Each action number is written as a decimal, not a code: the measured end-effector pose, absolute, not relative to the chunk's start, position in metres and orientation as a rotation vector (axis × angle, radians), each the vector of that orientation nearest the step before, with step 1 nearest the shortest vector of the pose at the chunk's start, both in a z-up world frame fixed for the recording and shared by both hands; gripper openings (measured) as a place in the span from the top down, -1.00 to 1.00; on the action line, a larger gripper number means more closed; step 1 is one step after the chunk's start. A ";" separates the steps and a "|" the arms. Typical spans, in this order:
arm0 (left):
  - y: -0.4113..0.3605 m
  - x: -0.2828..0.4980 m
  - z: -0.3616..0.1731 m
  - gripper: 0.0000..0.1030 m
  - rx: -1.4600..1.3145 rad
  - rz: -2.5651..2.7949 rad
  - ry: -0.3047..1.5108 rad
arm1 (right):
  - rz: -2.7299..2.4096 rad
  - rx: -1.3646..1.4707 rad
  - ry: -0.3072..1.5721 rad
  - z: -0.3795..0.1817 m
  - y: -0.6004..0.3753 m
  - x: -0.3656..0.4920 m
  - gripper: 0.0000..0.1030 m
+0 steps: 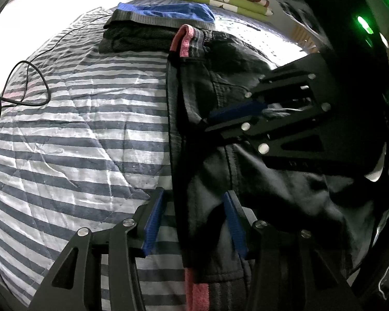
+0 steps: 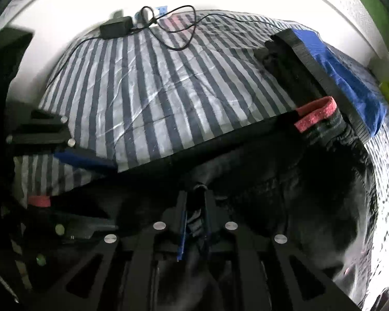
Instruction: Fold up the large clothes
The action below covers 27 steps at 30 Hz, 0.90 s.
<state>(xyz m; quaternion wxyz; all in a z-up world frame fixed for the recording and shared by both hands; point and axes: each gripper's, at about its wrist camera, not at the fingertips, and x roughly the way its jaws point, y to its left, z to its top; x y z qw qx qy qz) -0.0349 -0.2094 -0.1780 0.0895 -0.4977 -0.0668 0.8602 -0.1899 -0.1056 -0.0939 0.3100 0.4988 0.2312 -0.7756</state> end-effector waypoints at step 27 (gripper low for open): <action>-0.212 -0.037 -0.181 0.03 -1.475 2.550 -0.199 | -2.107 1.393 0.288 -0.093 -0.081 -0.236 0.47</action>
